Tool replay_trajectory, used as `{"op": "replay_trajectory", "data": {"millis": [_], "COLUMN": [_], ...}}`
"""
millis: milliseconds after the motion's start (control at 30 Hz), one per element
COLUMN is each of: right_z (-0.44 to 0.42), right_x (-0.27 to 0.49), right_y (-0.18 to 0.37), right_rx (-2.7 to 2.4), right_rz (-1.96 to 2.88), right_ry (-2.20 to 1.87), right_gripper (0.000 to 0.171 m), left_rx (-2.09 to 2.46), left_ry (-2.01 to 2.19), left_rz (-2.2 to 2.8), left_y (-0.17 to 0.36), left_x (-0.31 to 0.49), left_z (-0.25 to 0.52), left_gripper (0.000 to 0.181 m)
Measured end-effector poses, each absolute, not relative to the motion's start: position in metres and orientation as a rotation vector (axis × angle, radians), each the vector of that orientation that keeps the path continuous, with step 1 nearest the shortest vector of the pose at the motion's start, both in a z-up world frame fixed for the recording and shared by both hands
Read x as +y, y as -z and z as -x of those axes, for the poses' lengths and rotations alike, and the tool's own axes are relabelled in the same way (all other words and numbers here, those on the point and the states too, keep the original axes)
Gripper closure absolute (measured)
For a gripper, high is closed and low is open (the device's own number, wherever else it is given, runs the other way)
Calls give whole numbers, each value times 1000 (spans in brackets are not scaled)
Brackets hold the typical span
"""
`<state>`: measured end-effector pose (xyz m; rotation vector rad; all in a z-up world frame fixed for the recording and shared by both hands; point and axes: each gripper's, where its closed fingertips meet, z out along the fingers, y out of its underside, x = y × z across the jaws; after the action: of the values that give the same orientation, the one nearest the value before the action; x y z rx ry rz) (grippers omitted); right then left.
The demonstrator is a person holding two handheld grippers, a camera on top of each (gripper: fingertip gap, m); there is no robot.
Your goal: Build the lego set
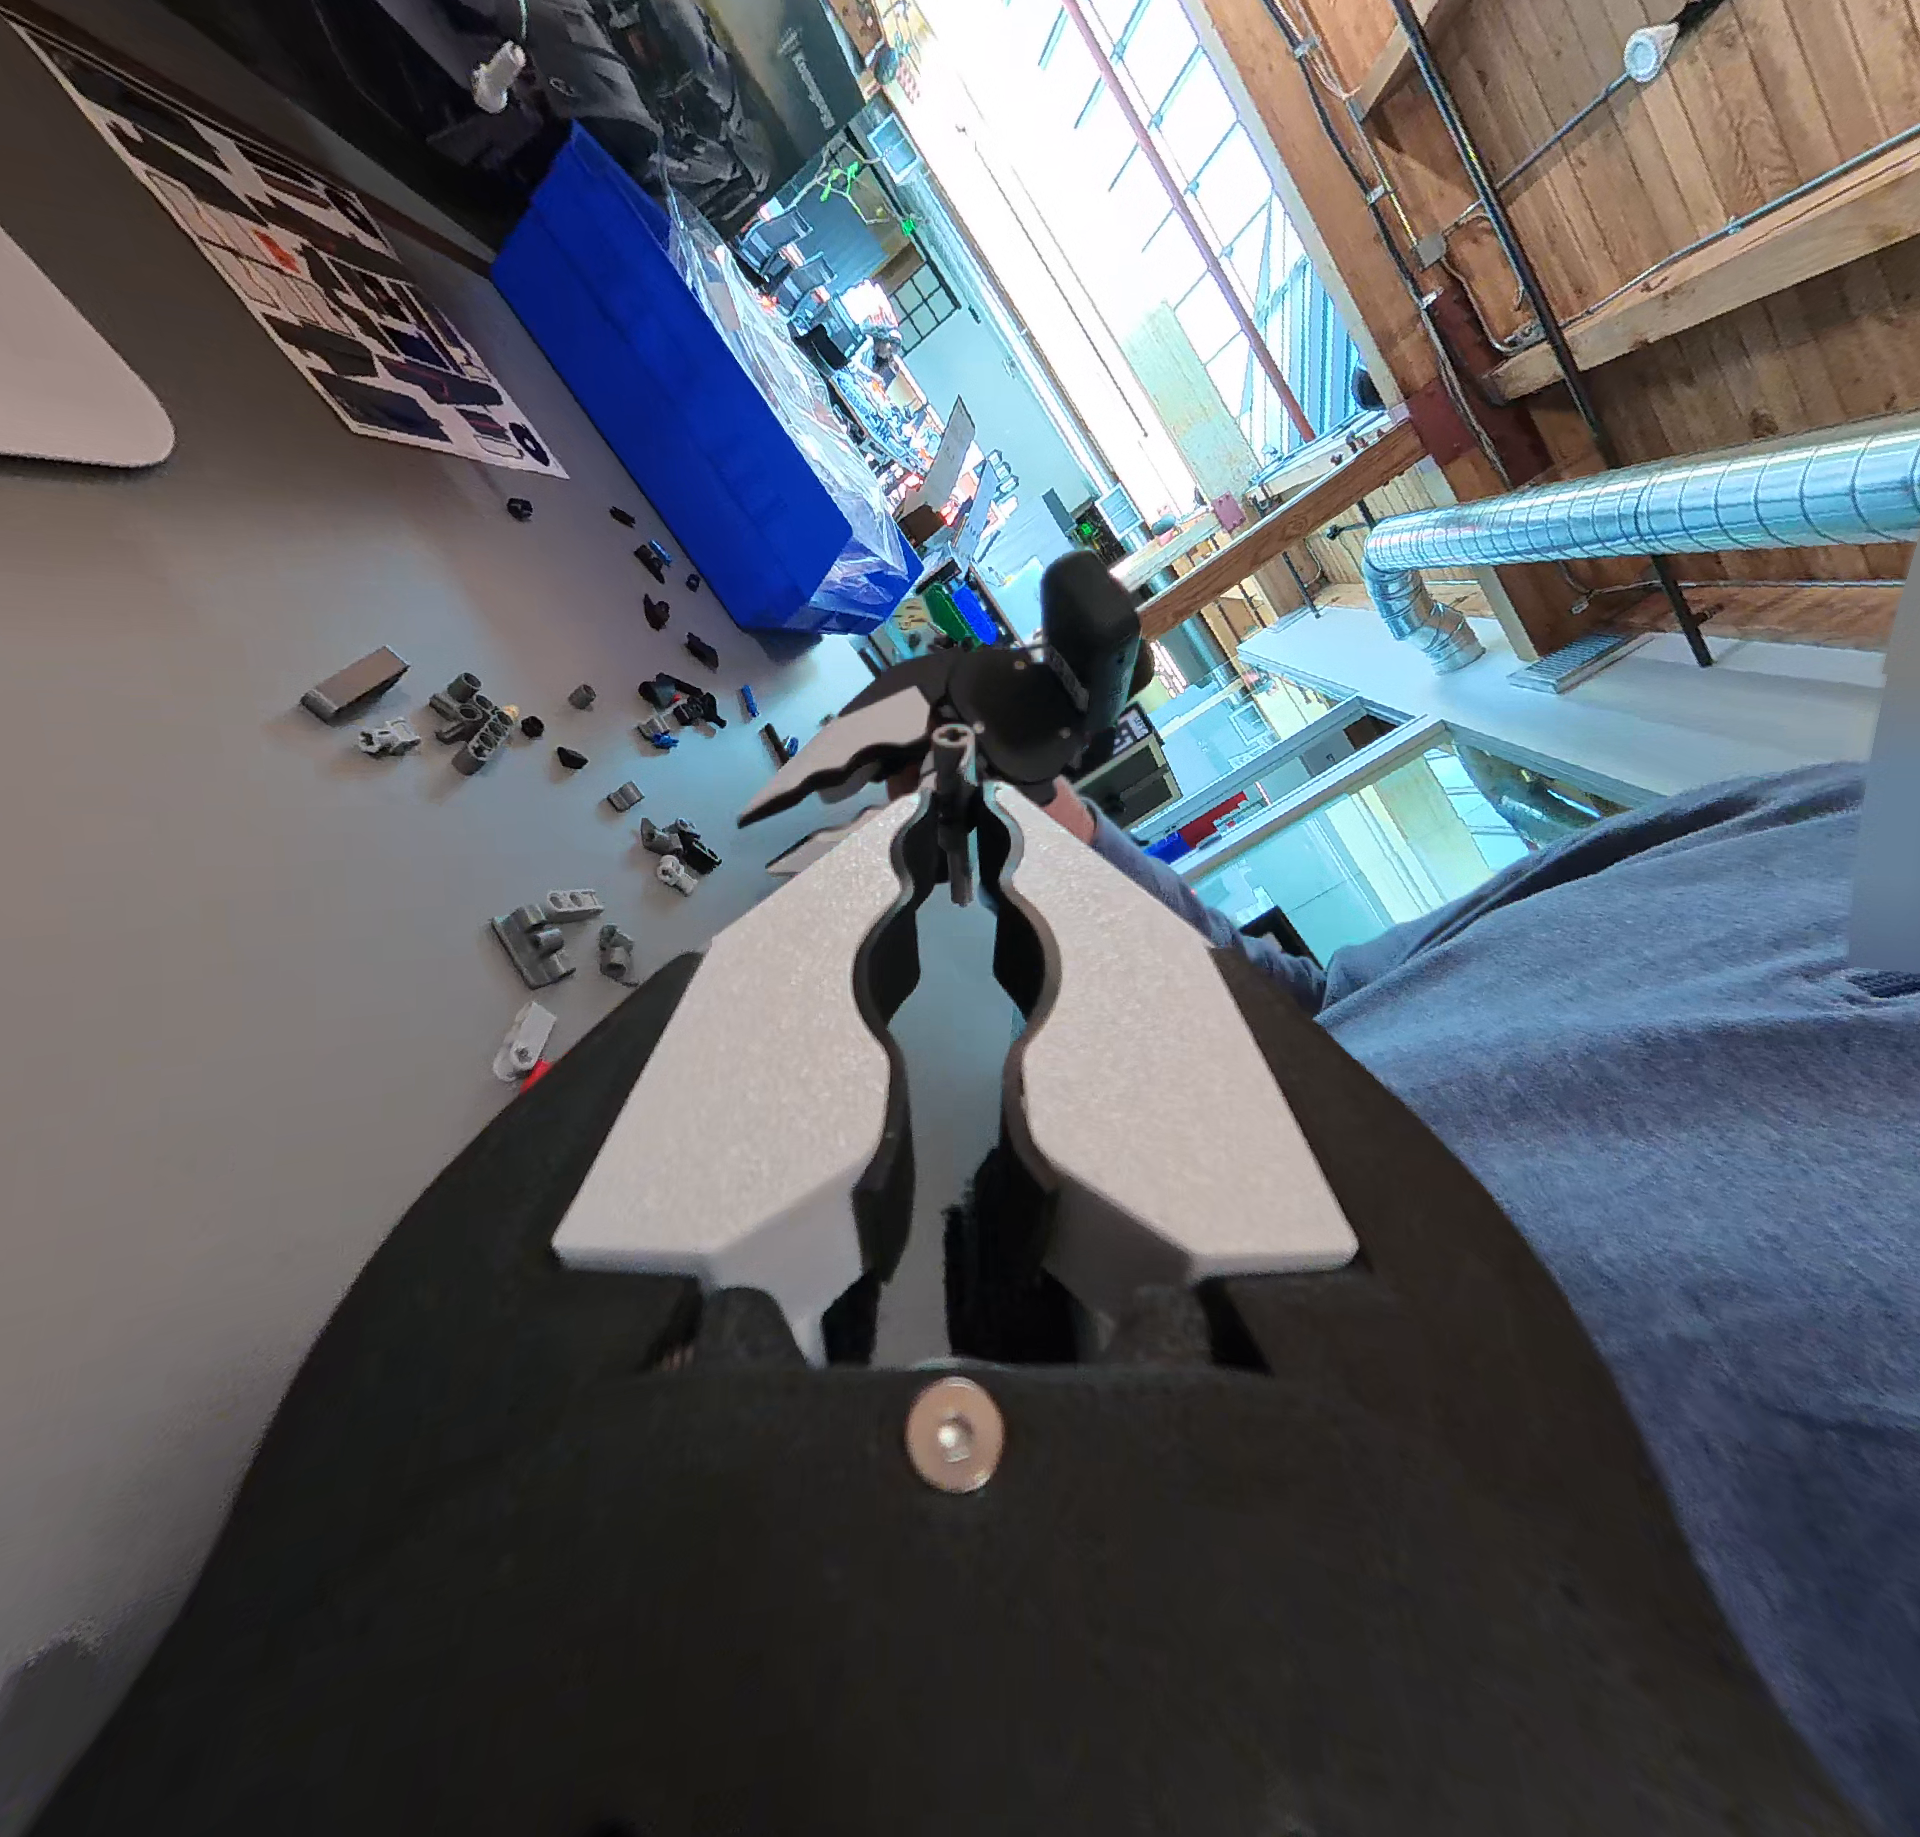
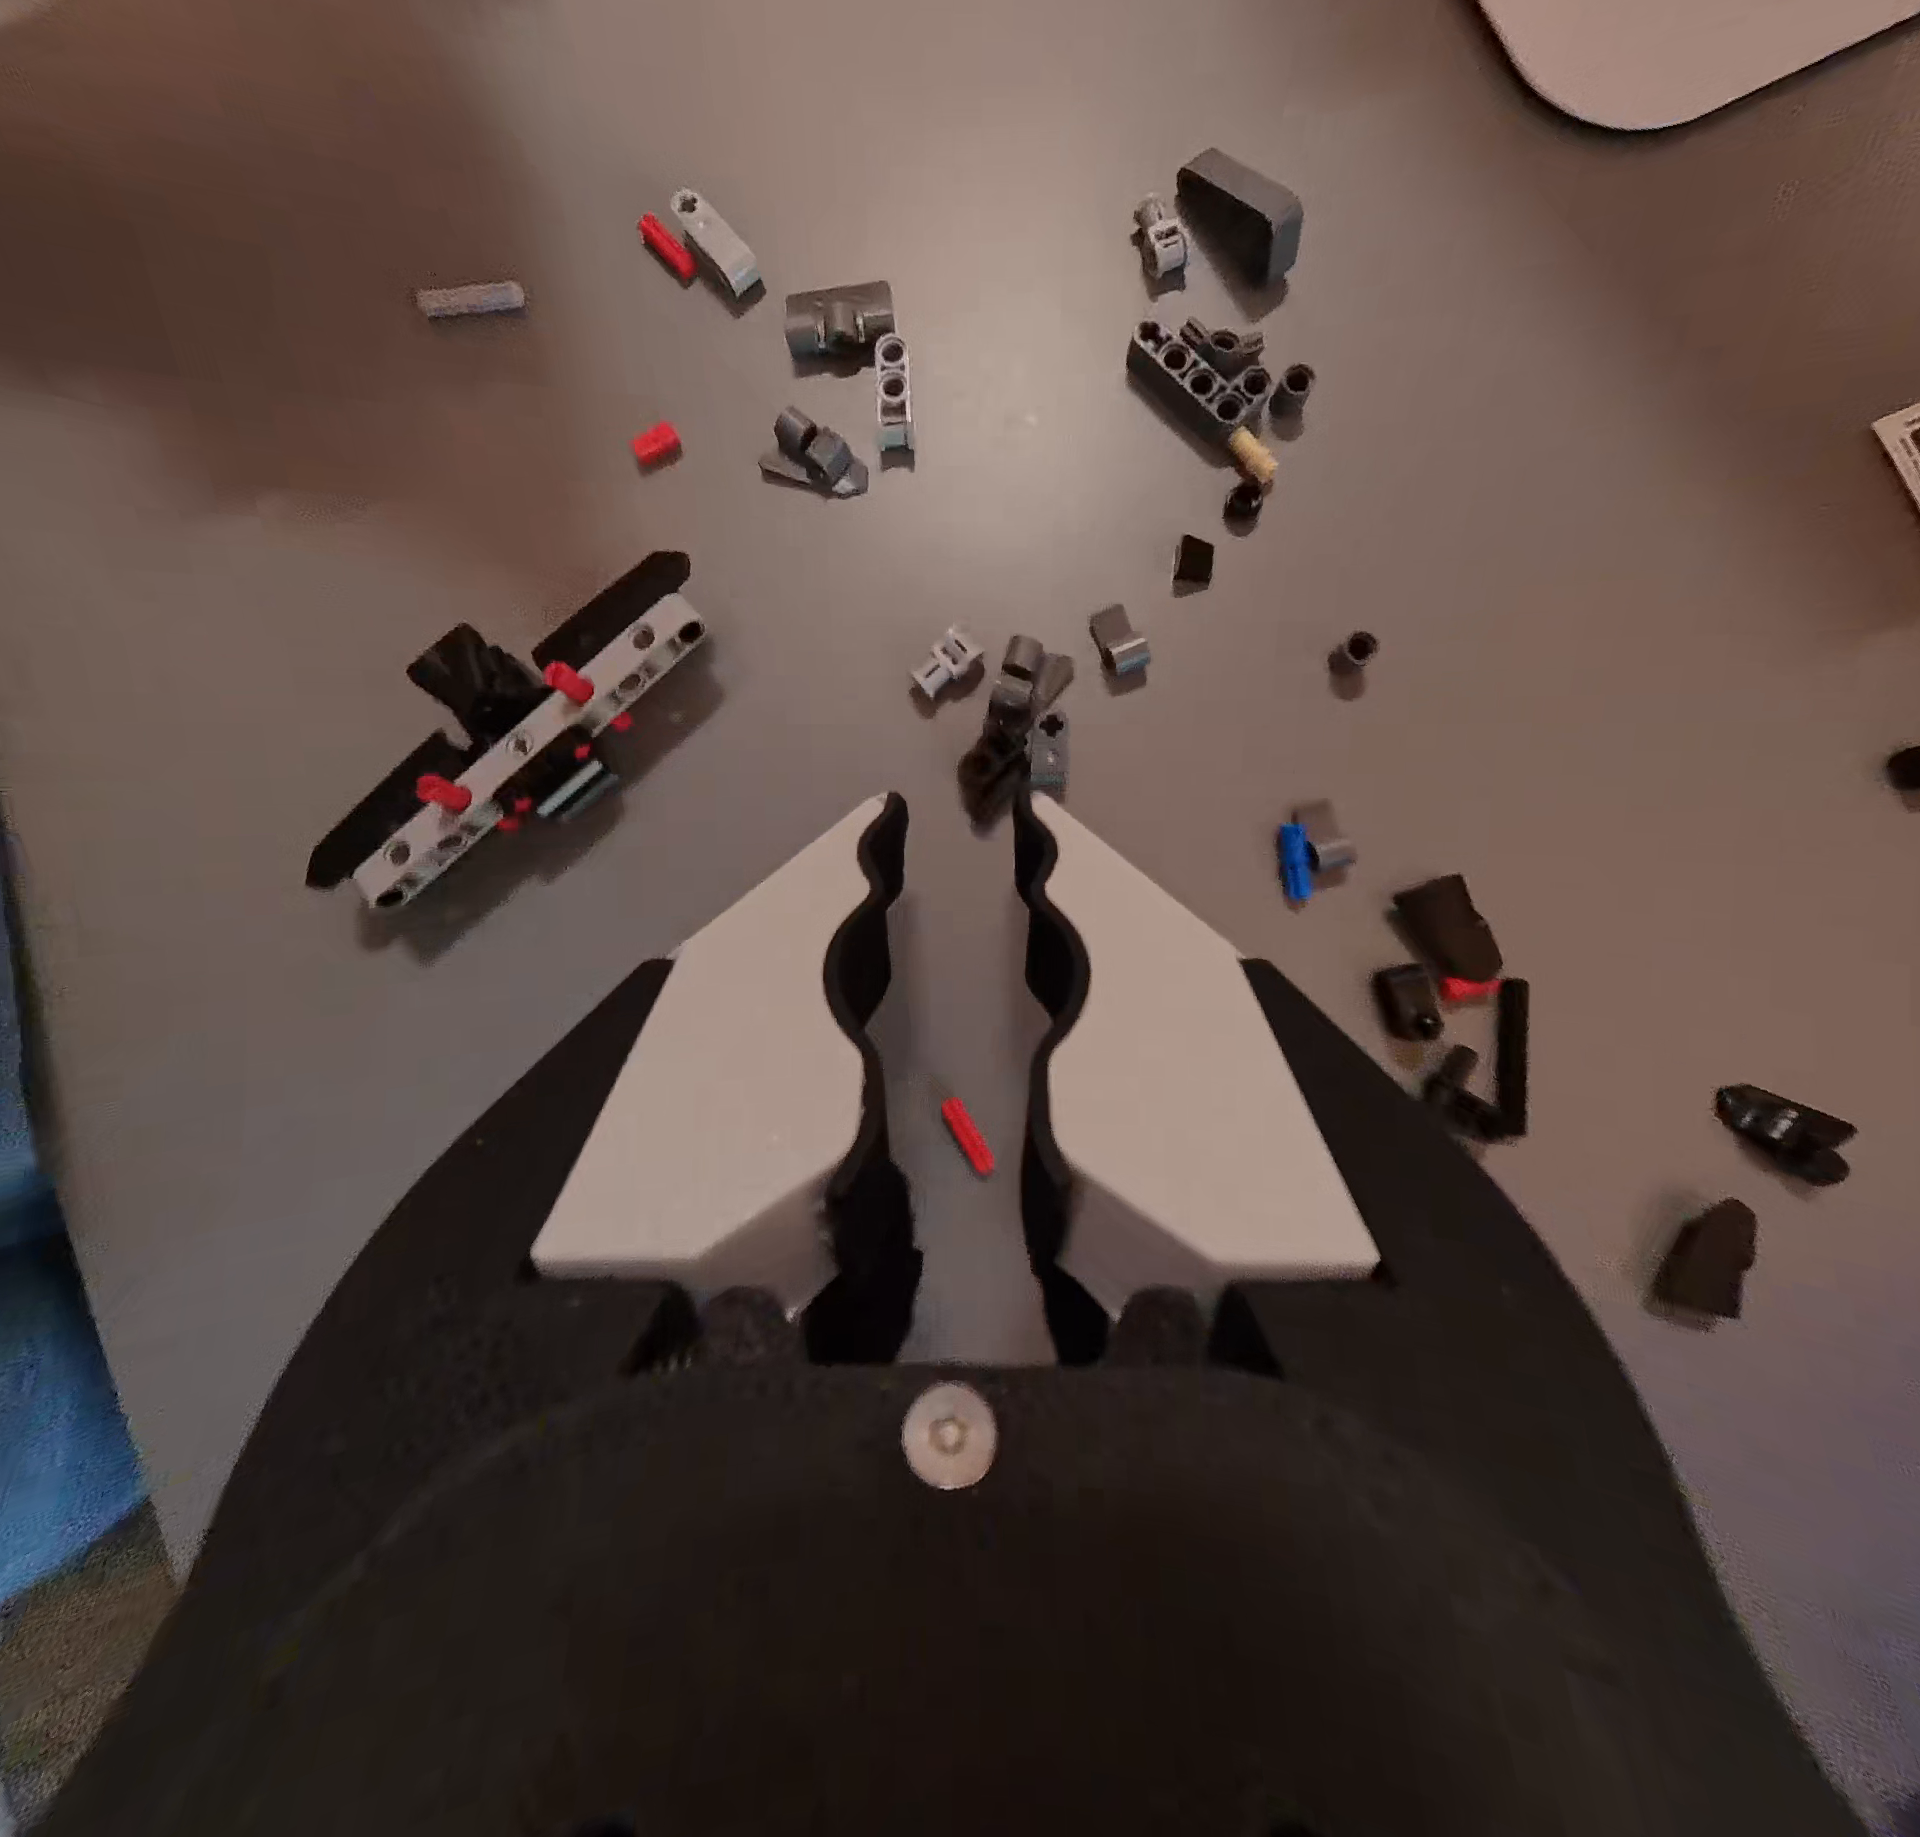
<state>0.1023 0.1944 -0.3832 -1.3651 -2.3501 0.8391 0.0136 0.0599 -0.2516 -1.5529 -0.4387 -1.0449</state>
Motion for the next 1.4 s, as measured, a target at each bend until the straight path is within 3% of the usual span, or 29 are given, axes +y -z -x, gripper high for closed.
{"op": "replay_trajectory", "data": {"millis": [667, 967, 1400], "right_z": [-83, -66, -77], "right_x": [183, 110, 10], "right_y": [380, 330, 378], "right_rx": [-2281, -2478, -3120], "right_rz": [1358, 1027, 306], "right_ry": [-831, -980, -834], "right_gripper": [168, 169, 171], "left_rx": [-469, -514, -598], "left_ry": [993, 916, 814], "left_rz": [1564, 1575, 1574], "left_y": [256, 264, 279], "left_x": [53, 25, -28], "left_z": [-14, -1, 12], "left_gripper": [176, 176, 177]}}
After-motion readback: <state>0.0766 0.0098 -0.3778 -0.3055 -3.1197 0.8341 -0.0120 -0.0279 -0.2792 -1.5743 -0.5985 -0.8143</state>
